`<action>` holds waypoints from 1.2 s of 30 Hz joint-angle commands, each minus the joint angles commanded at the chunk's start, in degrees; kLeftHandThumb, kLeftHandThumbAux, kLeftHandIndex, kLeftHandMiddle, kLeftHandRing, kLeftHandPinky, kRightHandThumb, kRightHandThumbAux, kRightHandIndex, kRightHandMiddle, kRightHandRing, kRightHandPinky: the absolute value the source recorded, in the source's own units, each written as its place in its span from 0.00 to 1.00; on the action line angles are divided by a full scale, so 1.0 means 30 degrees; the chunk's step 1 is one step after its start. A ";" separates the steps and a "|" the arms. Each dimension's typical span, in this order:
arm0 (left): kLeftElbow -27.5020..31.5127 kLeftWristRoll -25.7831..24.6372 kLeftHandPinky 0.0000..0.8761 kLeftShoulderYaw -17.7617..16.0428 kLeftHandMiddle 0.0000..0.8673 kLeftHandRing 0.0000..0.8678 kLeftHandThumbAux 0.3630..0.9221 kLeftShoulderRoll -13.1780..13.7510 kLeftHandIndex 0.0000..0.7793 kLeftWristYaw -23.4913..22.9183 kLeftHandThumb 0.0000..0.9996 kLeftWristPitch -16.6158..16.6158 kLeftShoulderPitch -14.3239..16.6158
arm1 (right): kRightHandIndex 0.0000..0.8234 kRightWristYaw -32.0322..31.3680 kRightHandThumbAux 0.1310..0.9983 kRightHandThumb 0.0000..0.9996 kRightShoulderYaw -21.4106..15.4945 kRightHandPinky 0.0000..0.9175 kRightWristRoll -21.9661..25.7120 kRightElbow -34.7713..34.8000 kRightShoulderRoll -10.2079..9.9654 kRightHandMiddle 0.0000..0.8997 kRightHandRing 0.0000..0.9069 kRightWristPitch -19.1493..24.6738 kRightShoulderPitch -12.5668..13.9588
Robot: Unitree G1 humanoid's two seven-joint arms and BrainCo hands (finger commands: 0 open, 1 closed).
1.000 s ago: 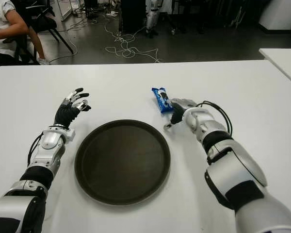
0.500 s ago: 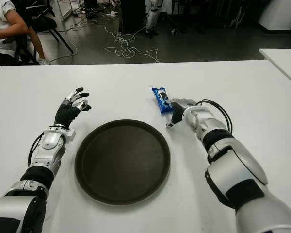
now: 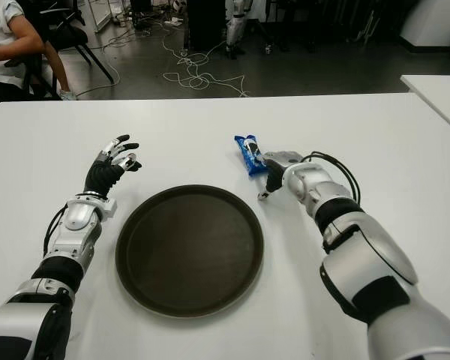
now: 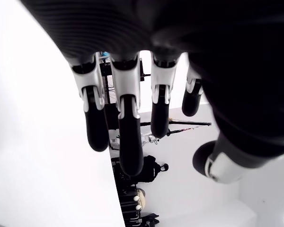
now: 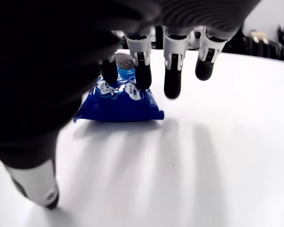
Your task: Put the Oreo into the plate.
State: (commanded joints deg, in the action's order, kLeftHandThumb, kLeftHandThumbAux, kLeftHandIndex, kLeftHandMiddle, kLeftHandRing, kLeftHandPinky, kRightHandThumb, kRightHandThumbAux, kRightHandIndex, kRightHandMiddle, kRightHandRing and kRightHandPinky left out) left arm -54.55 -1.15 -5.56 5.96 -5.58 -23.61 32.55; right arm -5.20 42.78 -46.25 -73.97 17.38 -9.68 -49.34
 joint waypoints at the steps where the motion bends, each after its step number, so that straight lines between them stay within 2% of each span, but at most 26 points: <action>1: 0.0020 -0.0017 0.42 -0.0014 0.27 0.52 0.51 -0.0004 0.20 0.0000 1.00 0.0026 -0.0010 | 0.09 0.0049 0.64 0.04 0.0159 0.09 -0.0127 0.0188 0.0135 0.11 0.11 0.0009 0.0111; 2: 0.0032 -0.0028 0.42 -0.0023 0.27 0.52 0.51 -0.0008 0.20 0.0002 1.00 0.0044 -0.0016 | 0.09 0.0081 0.64 0.04 0.0265 0.09 -0.0216 0.0329 0.0233 0.11 0.11 0.0018 0.0194; 8: 0.0045 -0.0060 0.42 -0.0058 0.27 0.52 0.50 0.0032 0.18 -0.0039 1.00 0.0049 -0.0047 | 0.09 -0.0471 0.62 0.00 0.0514 0.07 -0.0437 0.4300 0.2238 0.10 0.10 0.0248 0.1910; 14: 0.0370 -0.0055 0.42 -0.0014 0.27 0.52 0.50 0.0055 0.20 -0.0139 1.00 0.0060 -0.0194 | 0.06 -0.1823 0.60 0.00 -0.0133 0.04 -0.0125 0.9213 0.4054 0.09 0.09 0.1631 0.3774; 17: 0.0537 -0.0062 0.43 -0.0008 0.27 0.52 0.50 0.0085 0.20 -0.0196 1.00 0.0186 -0.0263 | 0.05 -0.2398 0.61 0.00 -0.0606 0.03 0.0001 1.1261 0.4734 0.09 0.09 0.2413 0.4723; 23: 0.0681 -0.0043 0.45 0.0000 0.27 0.52 0.50 0.0122 0.20 -0.0251 1.00 0.0253 -0.0293 | 0.04 -0.3139 0.62 0.00 -0.1332 0.02 -0.0065 1.3843 0.5436 0.10 0.09 0.3509 0.6112; 28: 0.0786 -0.0063 0.42 0.0002 0.27 0.52 0.50 0.0125 0.20 -0.0325 1.00 0.0235 -0.0337 | 0.04 -0.3747 0.61 0.00 -0.1737 0.01 -0.0212 1.5813 0.5961 0.09 0.08 0.4153 0.7007; 36: 0.0854 -0.0129 0.41 -0.0071 0.26 0.52 0.51 0.0149 0.20 -0.0432 1.00 0.0297 -0.0392 | 0.05 -0.4626 0.60 0.00 -0.2370 0.02 -0.0453 1.8261 0.6508 0.10 0.09 0.4942 0.8366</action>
State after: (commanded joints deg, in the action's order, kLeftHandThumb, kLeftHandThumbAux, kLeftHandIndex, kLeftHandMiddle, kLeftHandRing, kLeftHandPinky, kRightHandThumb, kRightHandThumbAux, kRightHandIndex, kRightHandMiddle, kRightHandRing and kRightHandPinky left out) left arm -51.99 -1.54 -5.77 6.41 -6.87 -22.71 31.37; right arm -19.08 35.67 -47.61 -19.19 36.90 5.14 -24.24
